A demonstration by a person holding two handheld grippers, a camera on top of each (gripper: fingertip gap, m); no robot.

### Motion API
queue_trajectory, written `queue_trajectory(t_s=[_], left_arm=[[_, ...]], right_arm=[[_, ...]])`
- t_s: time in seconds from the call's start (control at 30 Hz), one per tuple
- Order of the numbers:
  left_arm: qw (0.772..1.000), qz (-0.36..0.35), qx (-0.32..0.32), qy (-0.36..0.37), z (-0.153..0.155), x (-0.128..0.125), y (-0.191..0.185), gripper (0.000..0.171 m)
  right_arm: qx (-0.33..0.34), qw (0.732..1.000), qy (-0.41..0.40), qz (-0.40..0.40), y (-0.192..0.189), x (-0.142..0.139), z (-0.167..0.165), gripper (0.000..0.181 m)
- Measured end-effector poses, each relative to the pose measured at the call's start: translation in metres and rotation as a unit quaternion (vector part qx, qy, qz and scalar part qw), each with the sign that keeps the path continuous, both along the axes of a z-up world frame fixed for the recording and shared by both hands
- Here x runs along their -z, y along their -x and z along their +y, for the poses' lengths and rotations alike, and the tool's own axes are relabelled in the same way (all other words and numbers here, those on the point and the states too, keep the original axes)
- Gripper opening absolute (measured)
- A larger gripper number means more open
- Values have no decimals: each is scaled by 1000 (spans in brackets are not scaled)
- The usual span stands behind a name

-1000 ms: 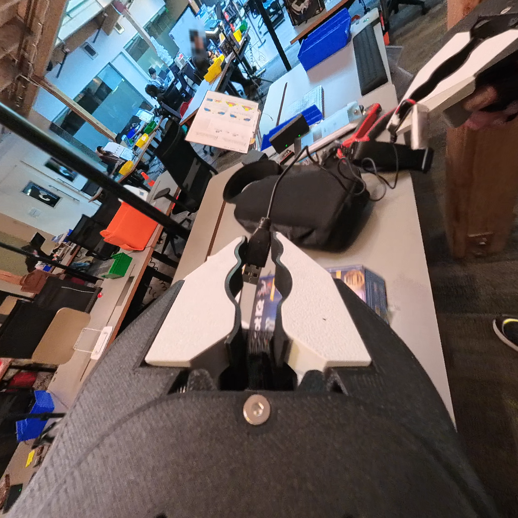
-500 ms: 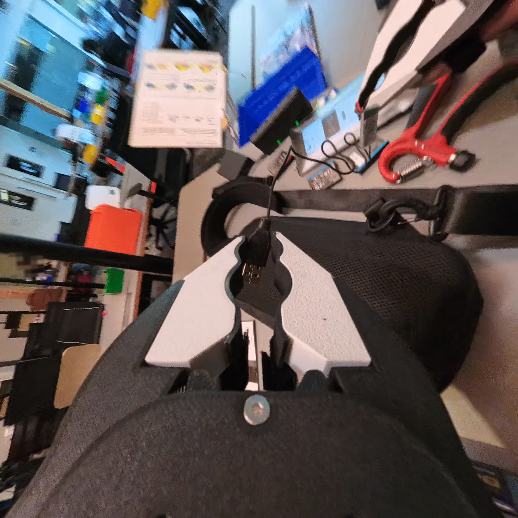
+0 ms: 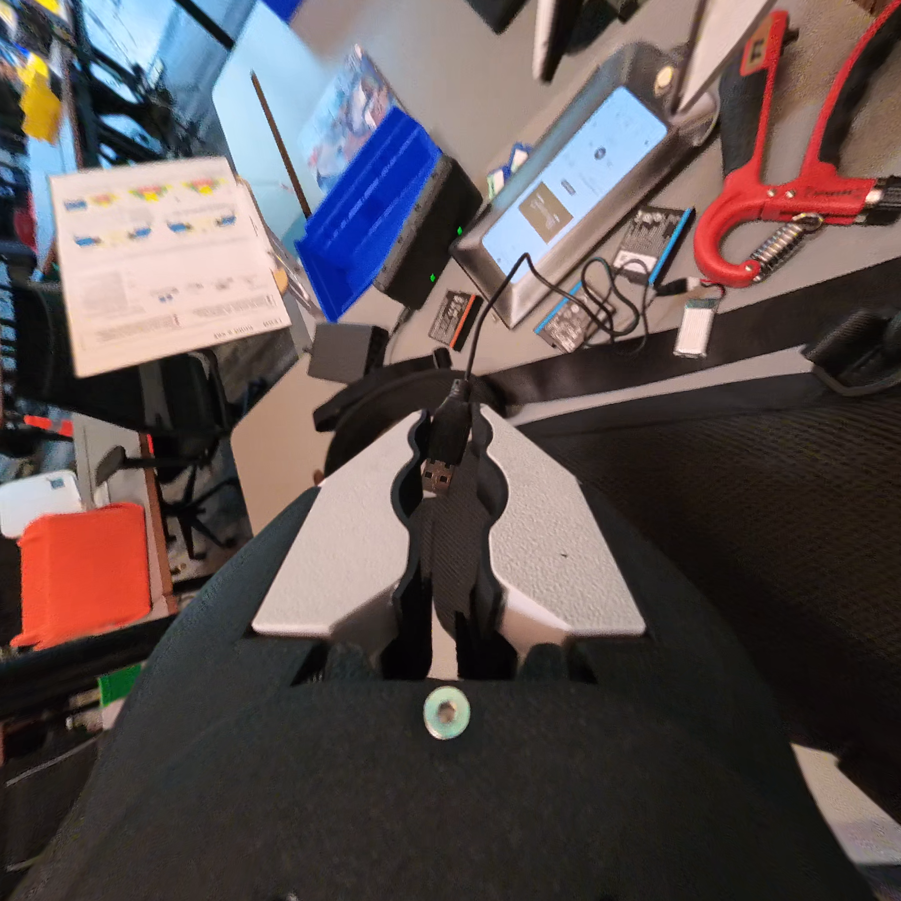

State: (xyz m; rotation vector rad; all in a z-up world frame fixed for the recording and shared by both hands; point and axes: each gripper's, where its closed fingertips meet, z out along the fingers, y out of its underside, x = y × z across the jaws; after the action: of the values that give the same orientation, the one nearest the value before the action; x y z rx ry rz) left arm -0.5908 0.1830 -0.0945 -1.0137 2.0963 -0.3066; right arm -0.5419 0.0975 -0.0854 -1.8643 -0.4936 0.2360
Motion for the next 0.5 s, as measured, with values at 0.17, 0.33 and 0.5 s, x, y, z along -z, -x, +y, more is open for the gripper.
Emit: queue_trajectory(t_s=[0.17,0.33,0.5], left_arm=[[995,-64,58,-50,-7,-16,-25,14],[982,-127,77,-115,-5,-27,-40,13],[975,-154,51,-155,3,-29,-58,13]], right_arm=[[-48,991,22,122,19,-37,52,39],[-95,964,60,240,11,-35,85,31],[-155,943,101,278,13,-21,104,20]])
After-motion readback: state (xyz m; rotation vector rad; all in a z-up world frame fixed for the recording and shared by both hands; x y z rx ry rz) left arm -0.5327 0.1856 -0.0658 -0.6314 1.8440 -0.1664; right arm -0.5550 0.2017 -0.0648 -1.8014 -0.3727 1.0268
